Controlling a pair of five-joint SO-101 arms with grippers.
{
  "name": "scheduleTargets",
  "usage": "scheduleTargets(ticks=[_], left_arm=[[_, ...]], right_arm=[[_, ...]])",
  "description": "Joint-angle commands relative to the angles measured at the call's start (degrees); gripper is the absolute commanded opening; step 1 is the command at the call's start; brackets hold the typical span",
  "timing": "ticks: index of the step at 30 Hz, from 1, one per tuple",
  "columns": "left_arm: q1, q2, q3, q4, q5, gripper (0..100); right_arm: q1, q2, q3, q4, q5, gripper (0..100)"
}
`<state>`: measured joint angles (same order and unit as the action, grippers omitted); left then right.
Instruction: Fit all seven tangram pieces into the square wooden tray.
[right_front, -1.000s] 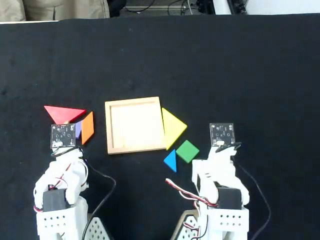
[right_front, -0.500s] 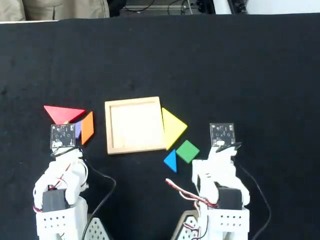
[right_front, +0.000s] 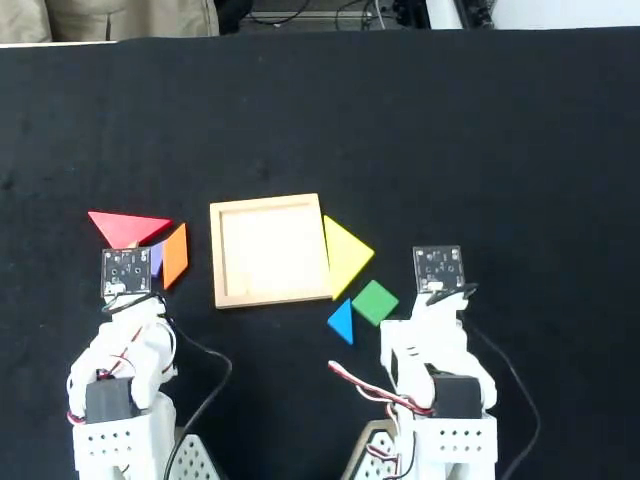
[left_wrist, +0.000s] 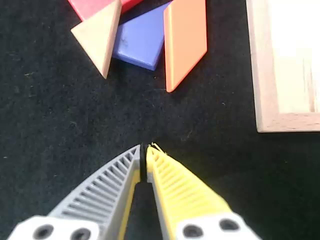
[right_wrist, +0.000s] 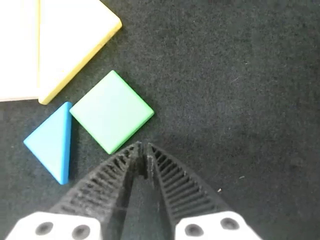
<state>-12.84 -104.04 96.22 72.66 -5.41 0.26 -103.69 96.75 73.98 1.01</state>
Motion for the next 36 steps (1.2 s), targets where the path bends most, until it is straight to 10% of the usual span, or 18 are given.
scheduleTargets(ticks=[1, 15, 24, 31, 36], left_arm=[[0.66, -0.26, 1.10, 0.18, -0.35, 3], [-6.20, -0.35, -5.67, -9.85, -0.26, 3], [-7.25, -0.35, -6.37, -28.04, -0.70, 3], [-1.54, -0.35, 0.57, -42.64, -0.18, 3], [2.59, 0.09, -3.38, -36.66, 3.34, 3]], right_arm=[[-0.88, -3.91, -0.22, 0.44, 0.26, 1.2], [-1.41, -4.09, -0.22, -0.44, 0.44, 1.5], [1.41, -4.00, -1.10, -29.10, 0.70, 1.5], [1.85, -4.00, -0.92, -37.19, 24.53, 9.0], [1.67, -4.00, -0.57, -36.75, 25.76, 19.4]])
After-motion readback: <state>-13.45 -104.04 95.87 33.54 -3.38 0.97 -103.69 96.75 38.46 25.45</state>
